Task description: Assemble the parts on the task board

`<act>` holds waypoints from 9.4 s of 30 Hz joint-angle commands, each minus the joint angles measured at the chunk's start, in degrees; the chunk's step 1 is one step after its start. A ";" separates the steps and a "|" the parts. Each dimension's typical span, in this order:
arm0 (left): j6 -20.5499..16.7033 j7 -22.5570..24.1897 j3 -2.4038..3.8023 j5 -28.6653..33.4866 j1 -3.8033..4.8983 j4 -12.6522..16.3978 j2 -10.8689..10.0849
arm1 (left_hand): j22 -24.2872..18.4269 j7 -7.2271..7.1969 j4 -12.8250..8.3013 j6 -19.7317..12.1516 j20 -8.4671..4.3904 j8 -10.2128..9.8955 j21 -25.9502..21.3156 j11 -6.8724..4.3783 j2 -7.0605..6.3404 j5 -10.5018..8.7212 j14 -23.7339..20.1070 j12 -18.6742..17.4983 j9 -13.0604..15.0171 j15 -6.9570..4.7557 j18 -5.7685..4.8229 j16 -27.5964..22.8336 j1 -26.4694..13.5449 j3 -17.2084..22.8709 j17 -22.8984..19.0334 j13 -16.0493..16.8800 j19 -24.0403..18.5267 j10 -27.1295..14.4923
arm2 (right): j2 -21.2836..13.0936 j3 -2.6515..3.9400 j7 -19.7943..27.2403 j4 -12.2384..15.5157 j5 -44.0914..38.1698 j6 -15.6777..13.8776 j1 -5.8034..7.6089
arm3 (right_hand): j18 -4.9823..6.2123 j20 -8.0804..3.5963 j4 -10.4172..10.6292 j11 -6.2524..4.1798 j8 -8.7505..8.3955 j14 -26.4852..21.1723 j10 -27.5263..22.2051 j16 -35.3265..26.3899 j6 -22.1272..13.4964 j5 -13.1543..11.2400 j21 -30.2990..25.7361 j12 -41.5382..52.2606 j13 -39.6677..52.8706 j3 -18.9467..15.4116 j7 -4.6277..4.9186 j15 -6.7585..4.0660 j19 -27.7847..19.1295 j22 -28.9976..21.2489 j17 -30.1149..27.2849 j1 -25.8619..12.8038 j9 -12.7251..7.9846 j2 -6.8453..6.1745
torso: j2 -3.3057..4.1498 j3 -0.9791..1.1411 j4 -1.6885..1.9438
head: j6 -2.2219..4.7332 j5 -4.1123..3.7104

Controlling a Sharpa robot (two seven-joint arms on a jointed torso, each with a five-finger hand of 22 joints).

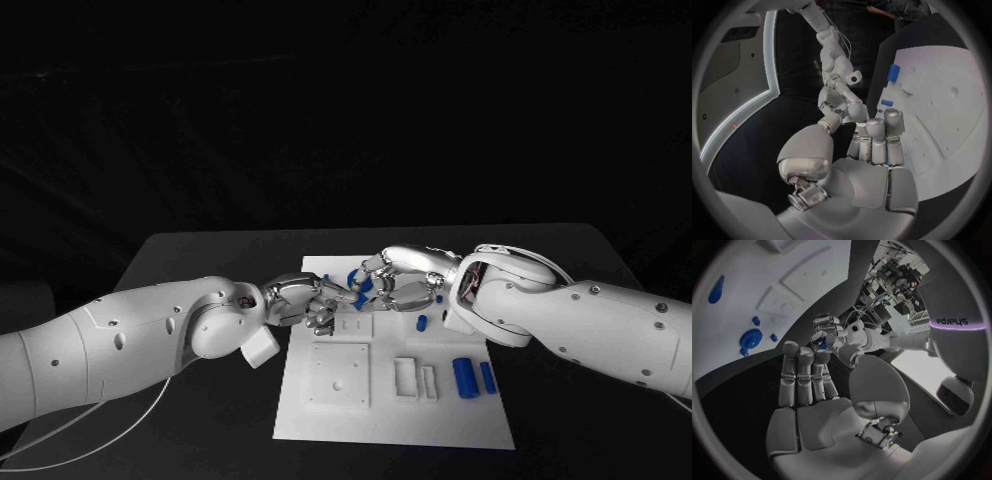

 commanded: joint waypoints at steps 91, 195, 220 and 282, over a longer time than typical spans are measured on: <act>-15.24 3.14 0.05 -5.43 0.11 2.45 0.29 | 0.45 -4.17 0.14 11.47 -7.24 8.88 0.82 -4.07 2.39 12.34 2.67 -0.41 12.72 -4.12 -0.92 0.25 -3.13 14.05 -0.59 -2.53 2.68 3.65 | -0.39 -0.02 -2.50 0.37 -1.02 0.84 -0.07 | 0.67 -0.28 -0.69 -0.76 -0.21 -0.22 0.73 0.11 6.66 9.65 0.27 -1.02 -0.21 -4.55 -0.18 -0.06 0.07 -0.39 -0.40 -6.75 2.49 -2.03 | 0.04 0.05 -0.04 | 0.20 0.14; -34.68 -31.82 -4.44 -44.58 3.94 2.09 9.12 | -0.16 -6.64 1.47 21.09 -8.26 6.03 1.89 -6.47 -4.56 19.36 8.27 0.21 13.87 -6.17 -0.22 0.73 3.14 12.75 0.89 -1.06 7.17 8.61 | 9.72 2.19 -0.62 -41.17 25.18 -7.47 4.33 | -2.01 11.29 -0.96 9.05 -5.64 -19.97 -7.99 -32.71 -2.93 23.21 -31.26 -44.90 -40.76 -12.91 5.34 14.51 -26.50 -16.46 -41.88 -8.33 -1.18 -3.74 | -1.19 0.85 0.72 | -1.93 -0.60; -29.50 -32.56 -4.43 -42.03 3.05 2.11 9.02 | 0.09 -6.73 1.86 21.64 -8.19 6.32 2.31 -6.53 -3.96 18.69 8.34 1.49 12.98 -6.14 -0.05 1.28 1.95 12.78 1.65 0.06 7.28 8.30 | 10.85 2.17 -0.77 -41.98 25.18 -6.75 4.33 | -2.03 11.50 -0.84 9.29 -5.40 -20.19 -6.68 -32.36 -3.17 25.31 -31.93 -46.86 -43.19 -13.06 5.43 14.78 -27.05 -15.81 -44.82 -8.16 -1.62 -3.73 | -1.13 0.89 0.89 | -3.06 -0.43; -26.88 -32.21 -4.44 -46.18 2.09 -0.57 10.79 | 0.19 -6.97 3.31 22.08 -8.12 7.95 2.52 -6.74 -2.98 12.14 8.29 2.35 11.32 -6.17 0.27 1.28 1.00 12.67 2.48 1.08 7.15 8.08 | 11.46 2.14 -0.56 -40.95 25.14 -6.02 4.31 | -1.94 11.69 -0.59 9.40 -5.18 -20.52 -5.77 -31.50 -3.26 28.23 -32.53 -47.98 -44.87 -13.30 5.47 14.93 -27.27 -15.18 -46.98 -8.28 -2.09 -3.59 | -1.19 0.95 0.87 | -4.02 -0.61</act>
